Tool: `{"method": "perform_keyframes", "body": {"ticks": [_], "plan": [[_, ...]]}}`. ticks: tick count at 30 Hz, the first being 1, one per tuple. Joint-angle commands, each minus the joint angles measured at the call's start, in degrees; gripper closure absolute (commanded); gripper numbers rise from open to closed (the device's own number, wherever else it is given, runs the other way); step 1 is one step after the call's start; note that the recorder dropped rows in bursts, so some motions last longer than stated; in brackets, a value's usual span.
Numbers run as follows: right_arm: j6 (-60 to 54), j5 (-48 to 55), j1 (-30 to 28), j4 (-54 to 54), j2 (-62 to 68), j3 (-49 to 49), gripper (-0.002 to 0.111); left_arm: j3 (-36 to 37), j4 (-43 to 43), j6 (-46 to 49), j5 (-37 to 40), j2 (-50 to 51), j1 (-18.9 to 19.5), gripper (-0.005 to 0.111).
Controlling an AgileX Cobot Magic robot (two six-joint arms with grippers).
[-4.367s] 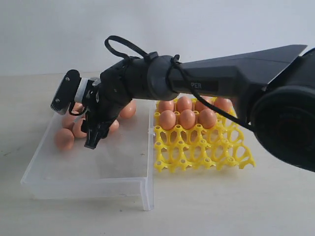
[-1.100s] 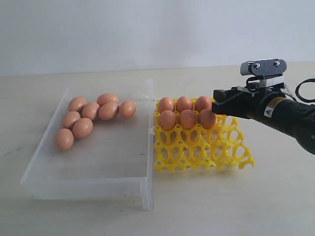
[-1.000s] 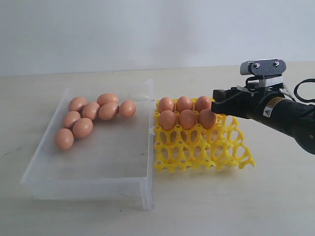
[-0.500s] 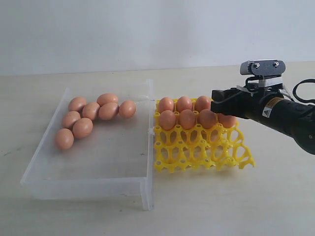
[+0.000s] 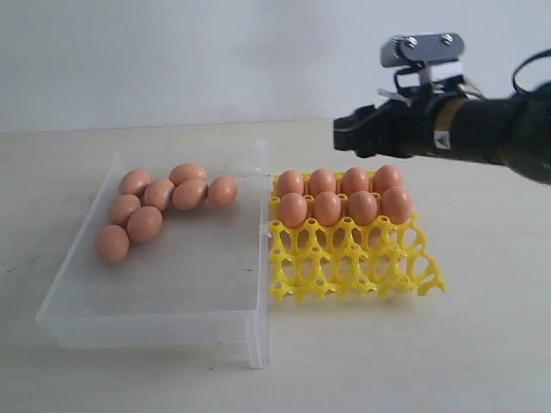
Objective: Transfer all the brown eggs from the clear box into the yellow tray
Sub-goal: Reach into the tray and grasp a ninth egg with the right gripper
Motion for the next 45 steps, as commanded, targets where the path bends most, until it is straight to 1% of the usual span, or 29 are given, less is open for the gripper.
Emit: {"method": "perform_keyframes", "body": {"ticks": [1, 3, 4, 5, 8, 10, 11, 12, 14, 16, 18, 20, 21, 22, 23, 25, 27, 29, 31, 38, 42, 45], "plan": [[29.58, 6.13, 8.52, -23.09, -0.42, -10.24, 0.056, -0.23, -0.21, 0.0, -0.48, -0.13, -0.27, 0.107], [44.43, 5.85, 11.88, -27.43, 1.28, -15.15, 0.057, -0.23, -0.21, 0.0, -0.48, -0.13, -0.27, 0.107], [46.42, 4.84, 13.41, -29.62, 2.45, -17.77, 0.057, -0.23, -0.21, 0.0, -0.48, -0.13, -0.27, 0.107], [46.18, 4.57, 14.86, -31.53, 3.74, -20.09, 0.057, -0.23, -0.21, 0.0, -0.48, -0.13, -0.27, 0.107], [46.67, 3.54, 17.28, -32.84, 6.79, -25.21, 0.057, -0.23, -0.21, 0.0, -0.48, -0.13, -0.27, 0.107], [46.21, 3.14, 18.9, -32.59, 8.83, -27.53, 0.057, -0.23, -0.21, 0.0, -0.48, -0.13, -0.27, 0.107], [43.74, 3.14, 19.78, -30.76, 9.9, -28.65, 0.057, -0.23, -0.21, 0.0, -0.48, -0.13, -0.27, 0.107], [38.07, 3.25, 20.5, -26.63, 10.64, -29.23, 0.057, -0.23, -0.21, 0.0, -0.48, -0.13, -0.27, 0.107], [20.47, 5.28, 22.75, -11.89, 11.95, -29.88, 0.057, -0.23, -0.21, 0.0, -0.48, -0.13, -0.27, 0.107], [1.76, 12.2, 25.44, 4.66, 12.84, -31.03, 0.057, -0.23, -0.21, 0.0, -0.48, -0.13, -0.27, 0.107], [-20.04, 25.75, 28.0, 20.88, 14.63, -34.4, 0.057, -0.23, -0.21, 0.0, -0.48, -0.13, -0.27, 0.107], [-31.65, 41.28, 29.29, 30.23, 17.63, -40.24, 0.057, -0.23, -0.21, 0.0, -0.48, -0.13, -0.27, 0.107], [-32.73, 47.7, 29.55, 33.24, 19.66, -43.51, 0.057, -0.23, -0.21, 0.0, -0.48, -0.13, -0.27, 0.107], [-32.02, 52.01, 29.55, 35.62, 21.76, -46.2, 0.057, -0.23, -0.21, 0.0, -0.48, -0.13, -0.27, 0.107], [-28.29, 60.41, 29.79, 38.9, 25.87, -52.76, 0.057, -0.23, -0.21, 0.0, -0.48, -0.13, -0.27, 0.107], [-23.49, 65.61, 29.59, 42.83, 30.26, -59.19, 0.057, -0.23, -0.21, 0.0, -0.48, -0.13, -0.27, 0.107], [-21.61, 67.23, 28.72, 48.77, 34.9, -64.09, 0.057, -0.23, -0.21, 0.0, -0.48, -0.13, -0.27, 0.107], [-18.37, 67.98, 28.39, 54.02, 39.12, -68.24, 0.055, -0.23, -0.21, 0.0, -0.48, -0.13, -0.27, 0.107], [-15.53, 67.98, 28.39, 54.54, 41.33, -70.57, 0.053, -0.23, -0.21, 0.0, -0.48, -0.13, -0.27, 0.107], [-8.06, 66.23, 28.39, 49.34, 46.6, -76.95, 0.053, -0.23, -0.21, 0.0, -0.48, -0.13, -0.27, 0.107], [-4.16, 64.6, 28.39, 46.74, 49.05, -78.29, 0.053, -0.23, -0.21, 0.0, -0.48, -0.13, -0.27, 0.107], [-3.89, 63.39, 28.39, 47.12, 50.39, -79.02, 0.053, -0.23, -0.21, 0.0, -0.48, -0.13, -0.27, 0.107]]}}
